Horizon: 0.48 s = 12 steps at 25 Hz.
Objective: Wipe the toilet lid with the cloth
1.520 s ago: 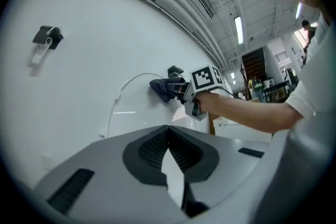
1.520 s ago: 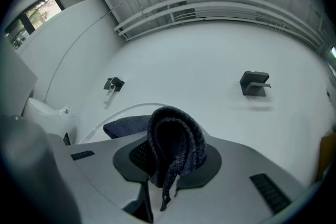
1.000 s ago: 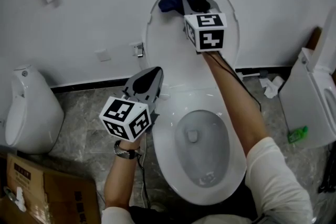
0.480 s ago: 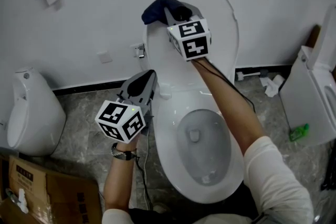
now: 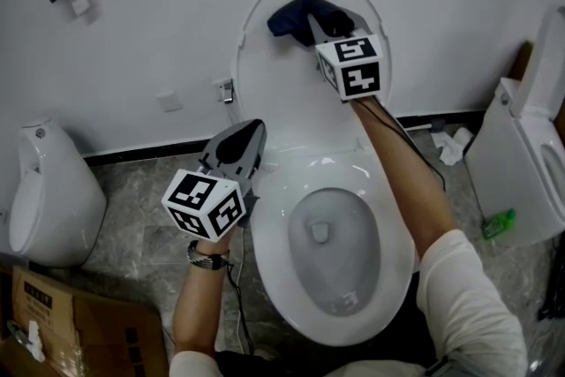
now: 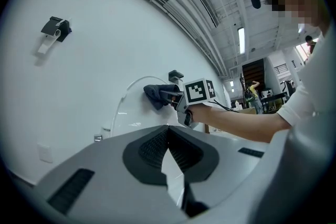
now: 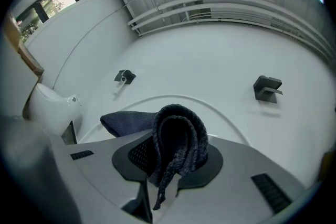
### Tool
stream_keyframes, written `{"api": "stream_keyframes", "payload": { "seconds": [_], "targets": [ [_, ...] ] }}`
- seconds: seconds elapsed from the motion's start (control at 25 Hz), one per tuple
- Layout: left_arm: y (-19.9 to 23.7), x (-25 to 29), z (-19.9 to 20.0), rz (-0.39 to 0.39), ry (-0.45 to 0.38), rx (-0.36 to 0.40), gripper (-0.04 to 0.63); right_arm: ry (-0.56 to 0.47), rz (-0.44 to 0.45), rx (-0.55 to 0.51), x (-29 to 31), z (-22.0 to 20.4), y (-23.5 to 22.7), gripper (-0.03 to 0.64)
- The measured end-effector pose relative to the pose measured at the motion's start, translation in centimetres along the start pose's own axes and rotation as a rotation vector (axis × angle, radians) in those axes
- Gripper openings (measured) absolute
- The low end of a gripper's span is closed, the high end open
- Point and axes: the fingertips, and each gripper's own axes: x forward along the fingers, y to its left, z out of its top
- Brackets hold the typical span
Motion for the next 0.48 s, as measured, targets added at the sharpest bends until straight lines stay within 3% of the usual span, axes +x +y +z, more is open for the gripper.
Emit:
{"api": "stream_keyframes", "payload": {
  "seconds": [0.48],
  "targets": [
    [-0.7,1.2,-0.8,0.022,0.064,0.077,0.002,0.008,-0.143,0.1,-3.4,-1.9,-8.1,0.109]
  ]
}}
